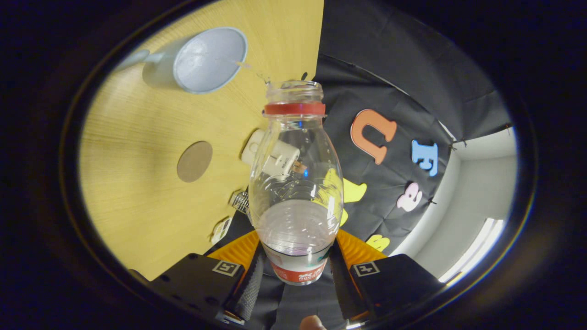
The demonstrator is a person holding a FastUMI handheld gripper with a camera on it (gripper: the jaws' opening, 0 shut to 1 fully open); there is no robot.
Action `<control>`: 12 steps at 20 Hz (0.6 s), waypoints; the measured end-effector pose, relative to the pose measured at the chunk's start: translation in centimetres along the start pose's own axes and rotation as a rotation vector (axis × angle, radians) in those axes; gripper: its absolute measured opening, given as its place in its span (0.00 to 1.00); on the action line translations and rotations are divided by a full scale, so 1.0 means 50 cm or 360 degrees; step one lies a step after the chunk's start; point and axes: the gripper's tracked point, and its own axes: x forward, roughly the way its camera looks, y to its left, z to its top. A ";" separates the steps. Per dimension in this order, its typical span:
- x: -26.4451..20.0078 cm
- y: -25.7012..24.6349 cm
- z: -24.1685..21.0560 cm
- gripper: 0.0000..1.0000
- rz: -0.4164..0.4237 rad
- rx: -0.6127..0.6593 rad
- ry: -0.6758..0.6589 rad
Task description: Take the bottle from table, then pour the juice into the cup, finally place the bottle on the coaster
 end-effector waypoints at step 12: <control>-0.005 -0.018 0.010 0.75 -0.0013 -0.0040 -0.0007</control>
